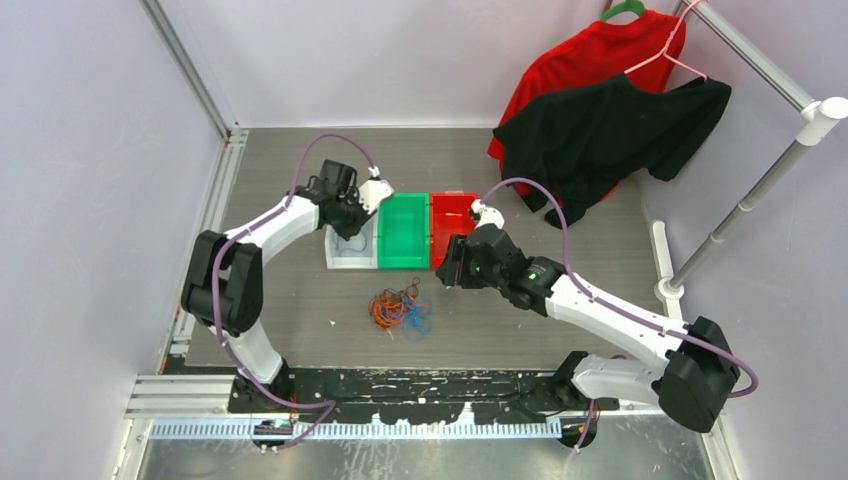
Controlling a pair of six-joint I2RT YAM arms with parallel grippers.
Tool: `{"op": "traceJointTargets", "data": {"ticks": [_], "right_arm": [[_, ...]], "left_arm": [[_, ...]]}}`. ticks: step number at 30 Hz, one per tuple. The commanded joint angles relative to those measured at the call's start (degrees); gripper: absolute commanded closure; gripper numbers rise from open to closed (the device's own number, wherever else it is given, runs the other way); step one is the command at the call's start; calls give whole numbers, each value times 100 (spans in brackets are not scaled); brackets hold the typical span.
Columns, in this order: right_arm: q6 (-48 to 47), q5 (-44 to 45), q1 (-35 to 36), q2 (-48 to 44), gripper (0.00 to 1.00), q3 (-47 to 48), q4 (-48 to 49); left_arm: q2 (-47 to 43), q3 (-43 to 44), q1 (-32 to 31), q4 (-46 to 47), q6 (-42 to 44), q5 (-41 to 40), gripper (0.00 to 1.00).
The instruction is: Untangle the cables
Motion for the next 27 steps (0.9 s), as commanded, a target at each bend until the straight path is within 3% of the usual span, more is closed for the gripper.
{"op": "traceJointTargets", "data": {"ticks": [1, 11, 17, 27], "right_arm": [[-9, 94, 8, -147, 41, 220, 70], [-113, 58, -6, -113, 38, 268, -45], [-231, -245, 86, 89, 35, 190, 0], [-544, -731, 1003, 793, 36, 18, 239]], "left_arm": [[-118, 239, -13, 26, -97, 248, 78], [-555, 907, 48, -1226, -70, 699, 8], [-1060, 1384, 204, -1913, -51, 945, 0], [-1944, 1670, 348, -3408, -33, 1927, 0]]}}
